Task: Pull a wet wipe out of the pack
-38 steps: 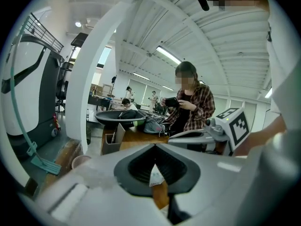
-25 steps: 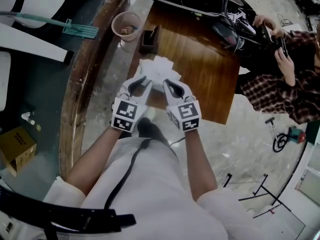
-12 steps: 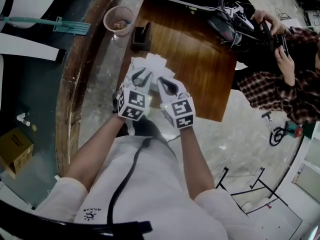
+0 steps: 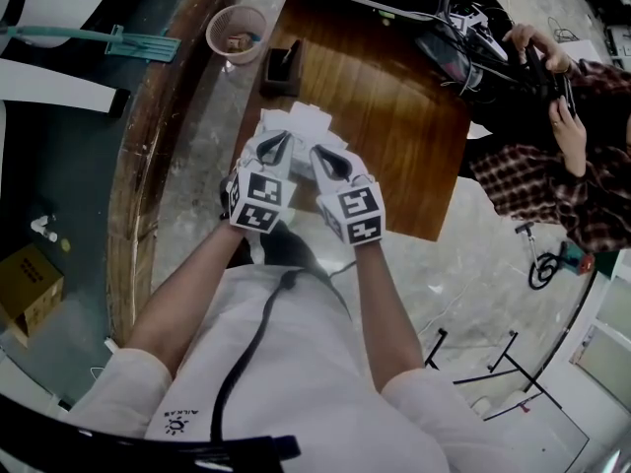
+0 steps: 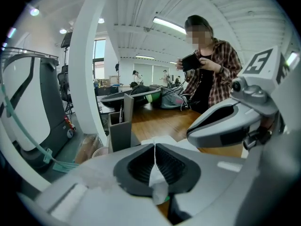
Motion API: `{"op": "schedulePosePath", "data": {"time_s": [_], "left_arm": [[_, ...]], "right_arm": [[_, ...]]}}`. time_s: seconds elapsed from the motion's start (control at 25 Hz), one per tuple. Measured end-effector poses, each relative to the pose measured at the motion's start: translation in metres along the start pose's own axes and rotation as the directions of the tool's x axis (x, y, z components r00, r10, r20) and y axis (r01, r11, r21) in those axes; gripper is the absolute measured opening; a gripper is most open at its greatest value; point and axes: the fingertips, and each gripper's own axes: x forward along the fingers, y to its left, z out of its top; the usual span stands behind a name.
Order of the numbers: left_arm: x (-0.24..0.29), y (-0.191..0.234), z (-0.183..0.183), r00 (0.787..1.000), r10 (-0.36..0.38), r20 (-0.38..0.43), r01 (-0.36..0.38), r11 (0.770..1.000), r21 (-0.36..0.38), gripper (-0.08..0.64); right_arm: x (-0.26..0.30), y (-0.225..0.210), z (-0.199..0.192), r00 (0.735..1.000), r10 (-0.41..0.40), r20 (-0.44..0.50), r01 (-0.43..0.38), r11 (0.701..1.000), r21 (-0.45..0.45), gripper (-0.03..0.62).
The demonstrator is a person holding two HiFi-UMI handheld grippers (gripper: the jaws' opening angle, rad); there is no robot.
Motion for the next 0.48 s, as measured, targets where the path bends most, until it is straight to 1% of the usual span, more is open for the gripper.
{"op": "schedulePosePath", "data": {"time_s": [0.16, 0.28, 0.48], "left_arm": [[-0.001, 0.006, 0.0, 1.0, 0.005, 0.005, -0.004, 0.996, -0.087, 0.006], [-0.002, 0.013, 0.001, 1.0, 0.014, 0.003, -0.014, 0.993, -0.116, 0.006], [-0.003, 0.018, -0.006, 1.0, 0.016, -0.007, -0.016, 0.987, -0.16, 0.006]], "right_arm": [[0.005, -0.001, 0.0, 1.0, 0.009, -0.007, -0.009, 1.0, -0.001, 0.022], [0.01, 0.0, -0.001, 0.999, 0.023, -0.025, -0.023, 1.0, -0.001, 0.047], [0.018, 0.004, -0.004, 0.998, 0.045, -0.051, -0.045, 0.999, 0.003, 0.066]]}}
